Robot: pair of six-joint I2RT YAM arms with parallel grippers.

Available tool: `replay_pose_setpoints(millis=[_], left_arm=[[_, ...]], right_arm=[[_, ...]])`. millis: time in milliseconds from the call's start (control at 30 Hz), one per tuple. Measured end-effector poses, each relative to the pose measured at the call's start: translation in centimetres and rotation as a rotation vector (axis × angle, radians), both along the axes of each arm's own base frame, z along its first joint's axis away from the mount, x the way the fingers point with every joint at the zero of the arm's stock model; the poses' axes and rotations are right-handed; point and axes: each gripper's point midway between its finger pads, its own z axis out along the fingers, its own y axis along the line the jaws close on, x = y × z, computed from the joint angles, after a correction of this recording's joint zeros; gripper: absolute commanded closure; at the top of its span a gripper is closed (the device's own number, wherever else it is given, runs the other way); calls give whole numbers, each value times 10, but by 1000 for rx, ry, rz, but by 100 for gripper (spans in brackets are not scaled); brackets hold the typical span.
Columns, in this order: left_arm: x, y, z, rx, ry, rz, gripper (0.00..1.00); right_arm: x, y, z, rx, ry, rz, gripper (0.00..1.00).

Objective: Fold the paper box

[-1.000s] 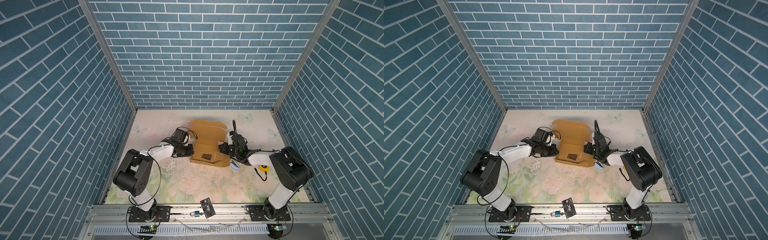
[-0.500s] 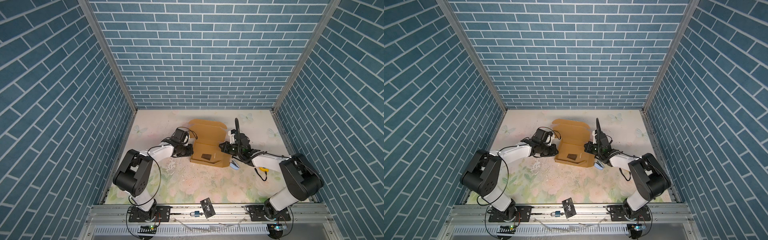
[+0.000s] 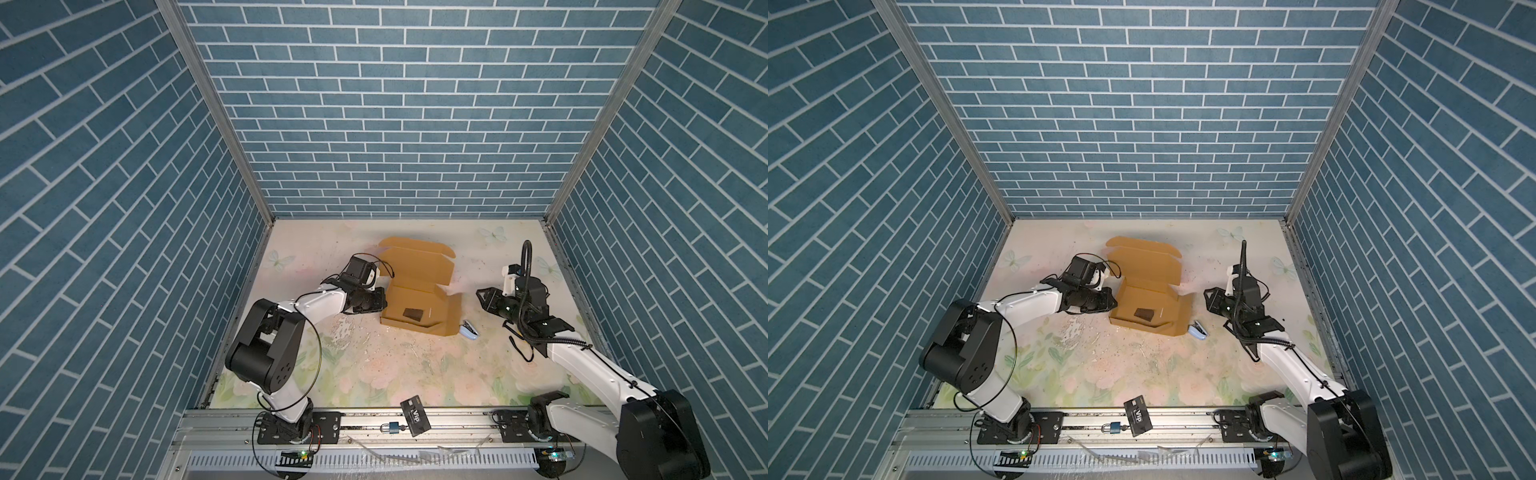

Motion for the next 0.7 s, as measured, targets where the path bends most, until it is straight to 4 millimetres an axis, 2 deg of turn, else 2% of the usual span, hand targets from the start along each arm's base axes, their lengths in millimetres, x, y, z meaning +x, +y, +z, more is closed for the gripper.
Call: replay_pose_setpoints(millis=[133,267,533,700], left_arm=[[1,-1,2,-27,8,4,86],[3,-2,5,-50,7,7,87],[7,-1,10,-84,10,22,88],[8,0,10,-89,11,29,88]], right_arm=[[-3,-10,-11,1,36,-21,67],[-4,-11,-20,25,74,-11,67],[-4,6,-35,117,136,47,69],[-1,23,-30,220,133,89,70]])
